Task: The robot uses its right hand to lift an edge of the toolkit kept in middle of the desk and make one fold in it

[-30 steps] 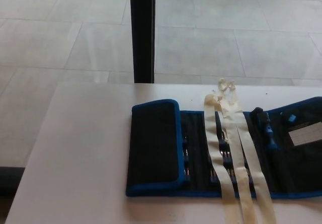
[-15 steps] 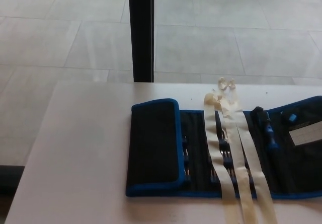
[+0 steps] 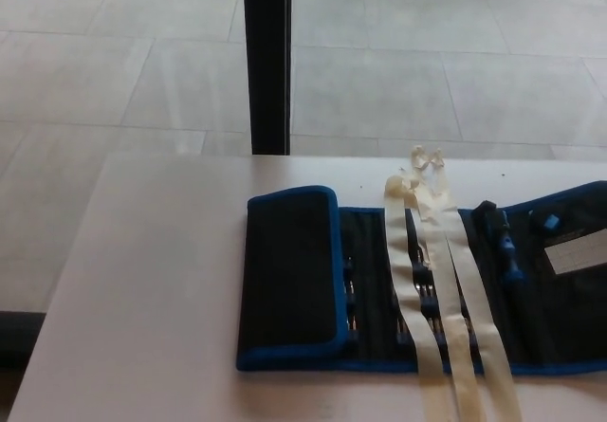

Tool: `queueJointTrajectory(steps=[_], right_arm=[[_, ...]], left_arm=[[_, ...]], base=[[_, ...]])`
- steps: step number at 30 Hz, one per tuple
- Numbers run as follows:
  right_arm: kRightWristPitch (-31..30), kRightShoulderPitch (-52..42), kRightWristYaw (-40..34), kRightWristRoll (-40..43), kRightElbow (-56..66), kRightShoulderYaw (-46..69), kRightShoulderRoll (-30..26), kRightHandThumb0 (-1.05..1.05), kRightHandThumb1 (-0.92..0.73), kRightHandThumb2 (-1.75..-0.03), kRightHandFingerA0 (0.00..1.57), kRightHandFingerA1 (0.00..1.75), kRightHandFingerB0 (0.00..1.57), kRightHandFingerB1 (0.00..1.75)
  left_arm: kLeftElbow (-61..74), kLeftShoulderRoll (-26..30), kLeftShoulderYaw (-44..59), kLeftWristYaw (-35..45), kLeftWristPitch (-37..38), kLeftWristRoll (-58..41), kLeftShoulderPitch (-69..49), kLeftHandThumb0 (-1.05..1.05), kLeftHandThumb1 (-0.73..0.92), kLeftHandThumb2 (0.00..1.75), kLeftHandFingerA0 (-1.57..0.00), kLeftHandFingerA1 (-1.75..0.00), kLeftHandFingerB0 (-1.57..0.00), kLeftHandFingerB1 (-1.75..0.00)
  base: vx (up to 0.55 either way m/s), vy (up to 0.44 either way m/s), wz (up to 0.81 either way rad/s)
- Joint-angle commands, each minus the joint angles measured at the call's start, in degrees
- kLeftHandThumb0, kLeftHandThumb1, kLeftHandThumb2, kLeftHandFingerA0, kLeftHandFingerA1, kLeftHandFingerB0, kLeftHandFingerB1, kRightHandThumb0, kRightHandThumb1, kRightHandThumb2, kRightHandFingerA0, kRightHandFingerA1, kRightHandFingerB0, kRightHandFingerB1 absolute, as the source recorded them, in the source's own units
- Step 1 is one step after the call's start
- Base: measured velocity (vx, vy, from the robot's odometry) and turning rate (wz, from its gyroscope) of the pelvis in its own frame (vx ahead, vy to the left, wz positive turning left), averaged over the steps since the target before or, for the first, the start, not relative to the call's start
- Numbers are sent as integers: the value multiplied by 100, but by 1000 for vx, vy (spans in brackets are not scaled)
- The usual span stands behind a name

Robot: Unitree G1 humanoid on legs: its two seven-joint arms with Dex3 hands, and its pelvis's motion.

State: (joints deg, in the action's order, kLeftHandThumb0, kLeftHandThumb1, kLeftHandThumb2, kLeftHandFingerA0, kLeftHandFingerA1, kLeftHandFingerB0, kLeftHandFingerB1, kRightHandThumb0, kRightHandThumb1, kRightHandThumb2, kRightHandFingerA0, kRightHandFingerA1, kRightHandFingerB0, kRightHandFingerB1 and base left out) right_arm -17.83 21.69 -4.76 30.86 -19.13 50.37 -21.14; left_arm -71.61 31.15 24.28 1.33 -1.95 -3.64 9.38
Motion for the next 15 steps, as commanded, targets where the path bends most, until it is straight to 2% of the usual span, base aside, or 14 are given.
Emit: queueJointTrajectory(steps=[1, 4, 5, 8, 10, 11, 14, 15], right_arm=[[-862, -648, 459, 26, 815, -1107, 357, -57, -78, -63, 41, 45, 26, 35], [-888, -801, 452, 61, 863, -1312, 379, -58, -78, -64, 43, 45, 27, 35], [-882, -856, 446, 10, 863, -1411, 374, -60, -76, -63, 46, 45, 29, 35], [-936, -942, 386, 1, 865, -1618, 377, -58, -76, -63, 45, 44, 29, 35], [-938, -1027, 441, -80, 877, -1785, 343, -58, -76, -63, 44, 44, 28, 35], [-959, -1074, 551, -191, 784, -1943, 245, -59, -76, -63, 43, 44, 27, 35], [-980, -1130, 702, -324, 606, -2180, 67, -59, -76, -63, 45, 44, 26, 35], [-998, -1131, 775, -375, 473, -2272, 3, -57, -76, -63, 44, 45, 26, 35]], left_arm=[[-156, 251, 101, -112, 13, -158, -43, -70, 85, 65, -53, -70, -43, -57], [-193, 247, 174, -164, -67, -212, 3, -72, 83, 64, -54, -67, -49, -57], [-191, 242, 185, -187, -70, -218, 20, -71, 83, 64, -54, -67, -41, -53], [-165, 232, 188, -209, -72, -246, 37, -71, 83, 64, -57, -71, -41, -50], [-174, 245, 149, -164, -66, -225, 30, -71, 84, 64, -56, -74, -46, -57], [-175, 256, 124, -165, -83, -207, 23, -71, 85, 65, -54, -72, -43, -54], [-174, 263, 90, -134, -56, -206, 15, -70, 86, 65, -56, -72, -48, -60], [-185, 250, 132, -146, -45, -254, 17, -70, 85, 65, -55, -70, -42, -55]], base=[[0, 0, 0], [0, 0, 0], [0, 0, 0], [0, 0, 5], [0, 0, 0], [0, 0, 0], [0, 0, 0], [0, 0, 0]])
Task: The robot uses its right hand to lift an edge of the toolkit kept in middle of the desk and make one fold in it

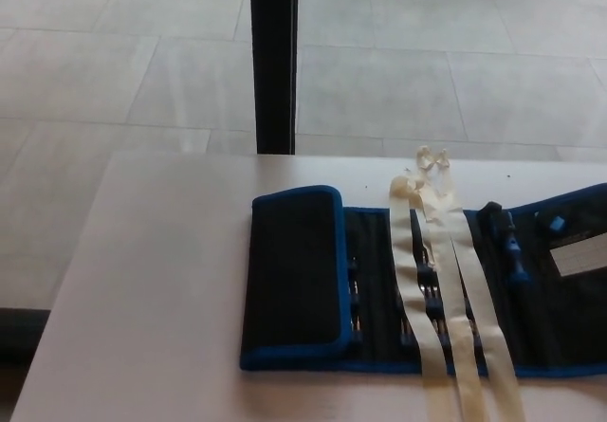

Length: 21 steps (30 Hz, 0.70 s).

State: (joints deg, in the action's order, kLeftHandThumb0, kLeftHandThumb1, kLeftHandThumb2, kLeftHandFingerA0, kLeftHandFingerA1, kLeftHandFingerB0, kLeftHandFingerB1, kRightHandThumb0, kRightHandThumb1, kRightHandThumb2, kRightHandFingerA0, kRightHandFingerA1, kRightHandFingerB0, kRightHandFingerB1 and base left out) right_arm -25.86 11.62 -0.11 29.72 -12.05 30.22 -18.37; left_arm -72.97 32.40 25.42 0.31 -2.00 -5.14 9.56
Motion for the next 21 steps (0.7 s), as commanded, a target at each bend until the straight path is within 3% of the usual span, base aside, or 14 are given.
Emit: queueJointTrajectory(steps=[1, 5, 6, 8, 9, 10, 16, 19, 21], right_arm=[[-183, -112, 310, -250, -261, -265, -291, -57, -76, -63, 44, 45, 26, 35], [-136, -133, 460, -418, -620, -472, -486, -55, -78, -62, 42, 44, 20, 33], [-64, -110, 482, -479, -728, -517, -514, -61, -64, -90, 35, 54, 13, 44], [41, -40, 498, -517, -970, -508, -562, -61, -64, -90, 37, 55, 12, 44], [45, -17, 473, -519, -1043, -484, -579, -61, -64, -90, 36, 54, 14, 44], [88, -2, 483, -504, -1130, -437, -594, -55, -77, -62, 42, 45, 20, 34], [135, 128, 298, -488, -1407, -143, -614, -54, -77, -62, 44, 47, 24, 35], [141, 262, 270, -441, -1666, 76, -658, -55, -79, -63, 49, 48, 28, 35], [120, 298, 311, -428, -1736, 130, -655, -57, -76, -63, 51, 49, 30, 36]], left_arm=[[-48, 126, 10, -48, -47, -103, 19, -70, 85, 65, -55, -70, -42, -55], [-60, 110, -5, -55, -52, -114, 23, -71, 84, 65, -55, -70, -42, -53], [-51, 117, -44, -38, -30, -82, 7, -71, 85, 65, -54, -70, -46, -57], [-33, 125, -123, -62, -40, -28, -6, -70, 85, 65, -57, -70, -49, -58], [-28, 121, -117, -53, -32, -52, -13, -70, 85, 65, -58, -71, -51, -60], [-8, 108, -81, -12, 15, -112, -32, -70, 85, 66, -55, -72, -44, -57], [-39, 122, -99, -5, -17, -125, -46, -70, 85, 65, -53, -70, -42, -53], [-18, 128, -175, -11, 23, -59, -85, -71, 86, 65, -55, -71, -53, -70], [-25, 123, -166, -46, -5, -84, -71, -71, 85, 65, -57, -70, -46, -55]], base=[[0, 0, 0], [0, 0, 0], [0, 0, 0], [0, 0, 0], [0, 0, 0], [0, 0, 0], [0, 0, 0], [0, 0, 0], [0, 0, 0]])
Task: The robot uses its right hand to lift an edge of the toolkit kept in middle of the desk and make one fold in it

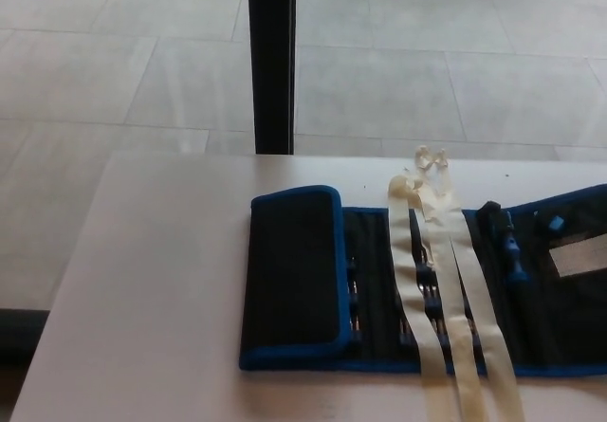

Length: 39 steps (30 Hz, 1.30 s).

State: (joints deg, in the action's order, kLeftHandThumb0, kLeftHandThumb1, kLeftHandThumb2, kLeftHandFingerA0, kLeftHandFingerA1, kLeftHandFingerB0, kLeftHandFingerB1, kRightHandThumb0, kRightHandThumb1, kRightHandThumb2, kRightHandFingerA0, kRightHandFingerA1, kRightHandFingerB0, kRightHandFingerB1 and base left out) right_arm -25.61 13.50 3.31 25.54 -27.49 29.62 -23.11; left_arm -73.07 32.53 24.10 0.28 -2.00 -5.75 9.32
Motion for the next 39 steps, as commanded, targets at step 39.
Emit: queueJointTrajectory(steps=[39], right_arm=[[365, 235, 401, -496, -952, -790, -93, -60, -61, -94, 49, 61, 32, 52]], left_arm=[[-21, 225, -220, -45, -64, 13, 109, -70, 85, 65, -57, -71, -55, -75]], base=[[0, 0, 0]])
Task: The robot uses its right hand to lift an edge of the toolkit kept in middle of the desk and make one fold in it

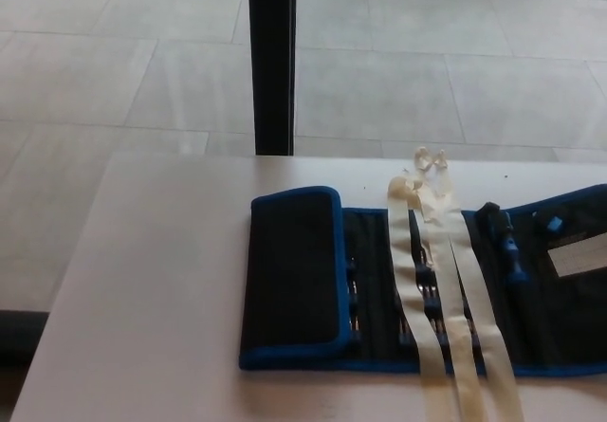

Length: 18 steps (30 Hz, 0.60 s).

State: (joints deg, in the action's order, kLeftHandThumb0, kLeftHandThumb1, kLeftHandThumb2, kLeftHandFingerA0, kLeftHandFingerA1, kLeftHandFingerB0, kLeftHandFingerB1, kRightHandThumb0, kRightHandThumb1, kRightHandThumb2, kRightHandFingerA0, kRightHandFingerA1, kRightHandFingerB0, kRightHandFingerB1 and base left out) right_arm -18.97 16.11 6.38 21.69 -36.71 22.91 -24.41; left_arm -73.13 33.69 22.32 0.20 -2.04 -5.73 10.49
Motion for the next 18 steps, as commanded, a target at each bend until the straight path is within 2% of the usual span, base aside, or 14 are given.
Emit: queueJointTrajectory(steps=[1, 2, 3, 4, 5, 7, 8, 11, 12, 13, 14, 15, 18], right_arm=[[-467, 59, 180, -35, 181, -173, 55, -59, -75, -63, 59, 52, 40, 41], [-565, 98, 196, -9, 275, -204, 62, -59, -75, -63, 59, 50, 42, 41], [-705, 157, 267, 30, 475, -291, 79, -61, -59, -94, 49, 61, 37, 54], [-780, 188, 366, 70, 666, -370, 94, -61, -59, -94, 49, 61, 37, 54], [-961, 201, 463, 205, 870, -379, 111, -60, -75, -63, 51, 49, 42, 41], [-1208, 205, 551, 250, 1191, -495, 111, -60, -74, -62, 53, 46, 41, 39], [-1401, 262, 485, 293, 1384, -542, 164, -60, -59, -92, 51, 59, 36, 52], [-1735, 250, 458, 411, 1830, -640, 283, -61, -60, -92, 48, 58, 35, 52], [-1813, 232, 427, 439, 1899, -629, 325, -56, -78, -62, 55, 48, 40, 40], [-1939, 232, 364, 493, 1980, -600, 382, -58, -62, -93, 47, 59, 35, 53], [-1990, 230, 301, 505, 2000, -566, 425, -56, -77, -61, 54, 49, 42, 40], [-2005, 214, 263, 498, 2012, -544, 456, -57, -63, -96, 49, 61, 35, 53], [-2157, 156, 229, 530, 2072, -446, 506, -57, -64, -95, 48, 60, 33, 53]], left_arm=[[-1, 115, -56, -10, -30, 14, -25, -71, 86, 65, -55, -71, -51, -70], [-6, 118, -60, 3, -9, 12, -35, -70, 86, 65, -55, -71, -50, -65], [-31, 125, -77, 6, 7, 27, -40, -72, 87, 66, -57, -71, -52, -63], [-44, 130, -99, -6, -3, 47, -35, -72, 87, 66, -57, -71, -52, -63], [-48, 127, -98, -11, 11, 40, -37, -72, 87, 65, -56, -70, -52, -64], [-46, 127, -104, -16, -12, 30, -26, -70, 86, 65, -56, -69, -51, -64], [-43, 123, -104, -16, -20, 24, -21, -71, 86, 65, -55, -69, -49, -61], [-51, 140, -112, 7, -20, 29, -28, -71, 86, 65, -54, -68, -49, -63], [-38, 151, -117, 19, -15, 31, -41, -71, 87, 66, -53, -69, -45, -59], [-17, 152, -120, 40, -9, 27, -50, -71, 87, 65, -52, -69, -46, -59], [-16, 154, -112, 57, -8, 14, -50, -71, 87, 66, -51, -68, -43, -56], [-20, 154, -114, 62, 3, 14, -53, -72, 87, 65, -52, -67, -44, -56], [-27, 160, -136, 73, 41, 27, -92, -73, 87, 66, -53, -68, -45, -57]], base=[[0, 0, 0], [0, 0, 0], [0, 0, 0], [0, 0, 0], [0, 0, 0], [0, 0, 0], [0, 0, 0], [0, 0, 0], [0, 0, 0], [0, 0, 0], [0, 0, 0], [0, 0, 0], [0, 0, 0]])
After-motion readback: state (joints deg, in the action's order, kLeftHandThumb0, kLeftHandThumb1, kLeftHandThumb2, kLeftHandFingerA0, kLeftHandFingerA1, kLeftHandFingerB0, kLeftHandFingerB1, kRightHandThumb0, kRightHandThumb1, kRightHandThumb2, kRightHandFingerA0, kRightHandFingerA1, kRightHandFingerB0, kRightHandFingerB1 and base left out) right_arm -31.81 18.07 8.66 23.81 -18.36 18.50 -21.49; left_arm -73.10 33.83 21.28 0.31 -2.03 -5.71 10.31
